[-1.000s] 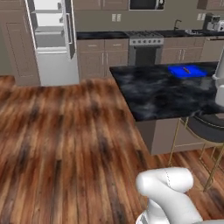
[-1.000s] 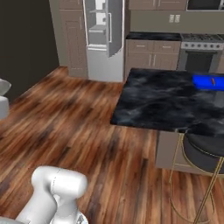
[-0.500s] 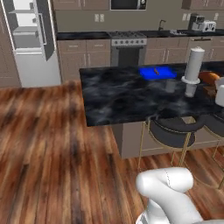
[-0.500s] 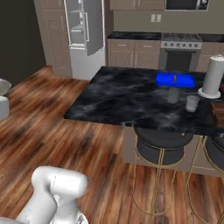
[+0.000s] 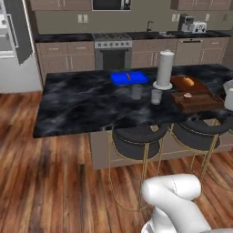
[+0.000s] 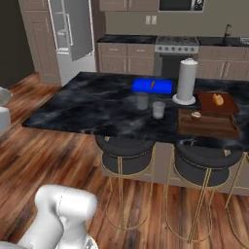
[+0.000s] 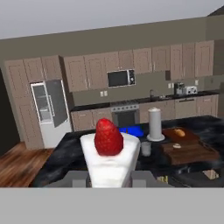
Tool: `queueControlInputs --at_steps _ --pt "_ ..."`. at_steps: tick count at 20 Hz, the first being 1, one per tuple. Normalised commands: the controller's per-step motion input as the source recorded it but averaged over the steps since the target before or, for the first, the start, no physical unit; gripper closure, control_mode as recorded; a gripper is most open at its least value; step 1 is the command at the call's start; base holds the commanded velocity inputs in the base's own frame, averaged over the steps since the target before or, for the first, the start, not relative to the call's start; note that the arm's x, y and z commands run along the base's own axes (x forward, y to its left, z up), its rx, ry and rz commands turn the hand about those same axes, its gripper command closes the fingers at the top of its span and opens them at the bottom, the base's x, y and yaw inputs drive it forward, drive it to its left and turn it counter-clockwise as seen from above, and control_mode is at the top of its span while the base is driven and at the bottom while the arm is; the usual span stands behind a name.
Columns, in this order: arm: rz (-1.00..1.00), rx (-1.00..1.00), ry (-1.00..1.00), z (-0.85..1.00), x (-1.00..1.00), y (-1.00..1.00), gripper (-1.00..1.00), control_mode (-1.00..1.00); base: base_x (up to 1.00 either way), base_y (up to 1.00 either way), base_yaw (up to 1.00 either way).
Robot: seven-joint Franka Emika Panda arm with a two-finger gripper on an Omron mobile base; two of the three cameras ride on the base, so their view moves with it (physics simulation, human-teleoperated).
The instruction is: Take the cake and cupcake from the fridge and place them on the empty tray on the dining counter.
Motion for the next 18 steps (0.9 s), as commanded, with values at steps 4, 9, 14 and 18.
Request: queueControlInputs --at_steps 4,9,14,18 --pt "0.0 0.0 0.0 0.0 0.0 0.0 1.0 1.0 -0.04 -1.0 -0.08" --pt "0.0 0.0 0.0 0.0 0.0 0.0 1.0 1.0 0.0 -0.96 -0.08" --pt "0.0 0.0 0.0 0.0 0.0 0.0 1.0 1.0 0.14 -0.88 0.02" --pt "0.0 0.0 0.0 0.0 0.0 0.0 1.0 1.0 0.13 -0.83 0.1"
